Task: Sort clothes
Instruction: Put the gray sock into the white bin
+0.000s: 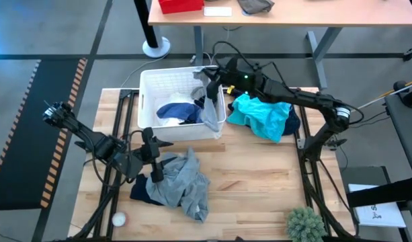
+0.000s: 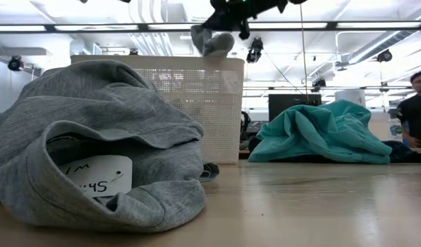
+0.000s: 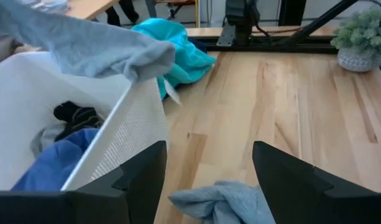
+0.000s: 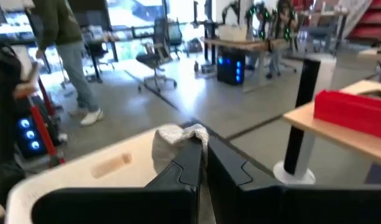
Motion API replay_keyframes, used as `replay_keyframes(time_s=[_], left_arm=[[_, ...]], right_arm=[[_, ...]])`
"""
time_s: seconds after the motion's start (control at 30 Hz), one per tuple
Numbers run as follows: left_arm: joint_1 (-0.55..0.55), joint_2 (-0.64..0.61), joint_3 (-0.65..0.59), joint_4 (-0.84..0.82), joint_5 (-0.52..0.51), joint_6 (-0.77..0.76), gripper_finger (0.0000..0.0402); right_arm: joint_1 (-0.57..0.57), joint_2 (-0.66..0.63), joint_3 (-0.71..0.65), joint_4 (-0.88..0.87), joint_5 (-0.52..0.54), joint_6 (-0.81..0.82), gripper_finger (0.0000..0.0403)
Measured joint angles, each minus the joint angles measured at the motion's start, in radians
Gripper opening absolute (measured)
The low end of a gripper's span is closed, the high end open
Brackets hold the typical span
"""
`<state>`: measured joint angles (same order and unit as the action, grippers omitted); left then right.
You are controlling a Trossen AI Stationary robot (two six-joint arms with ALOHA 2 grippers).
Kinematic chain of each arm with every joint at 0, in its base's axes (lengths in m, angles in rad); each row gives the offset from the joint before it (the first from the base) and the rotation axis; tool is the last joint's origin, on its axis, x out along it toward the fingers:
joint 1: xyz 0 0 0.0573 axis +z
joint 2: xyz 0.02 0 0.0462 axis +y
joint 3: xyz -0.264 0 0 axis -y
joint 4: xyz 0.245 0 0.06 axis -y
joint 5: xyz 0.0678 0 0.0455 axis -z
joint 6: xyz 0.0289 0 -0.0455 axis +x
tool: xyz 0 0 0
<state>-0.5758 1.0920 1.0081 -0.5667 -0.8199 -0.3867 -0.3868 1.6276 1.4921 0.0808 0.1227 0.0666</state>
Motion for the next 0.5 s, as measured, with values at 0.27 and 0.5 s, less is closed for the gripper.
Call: replay_keyframes(time_s=[0.27,0.5], left_arm=[[0.0,0.002,-0.008,0.006,0.0,-0.016,0.0209],[0.0,0.002,-0.008,0.007,0.0,-0.019,0.0214]], right_arm=[[-0.059,0.1,0.0,-0.012,-0.003,0.028,0.0],[-0.14,0.175,0.073,-0.032,-0.062,0.091,0.0]])
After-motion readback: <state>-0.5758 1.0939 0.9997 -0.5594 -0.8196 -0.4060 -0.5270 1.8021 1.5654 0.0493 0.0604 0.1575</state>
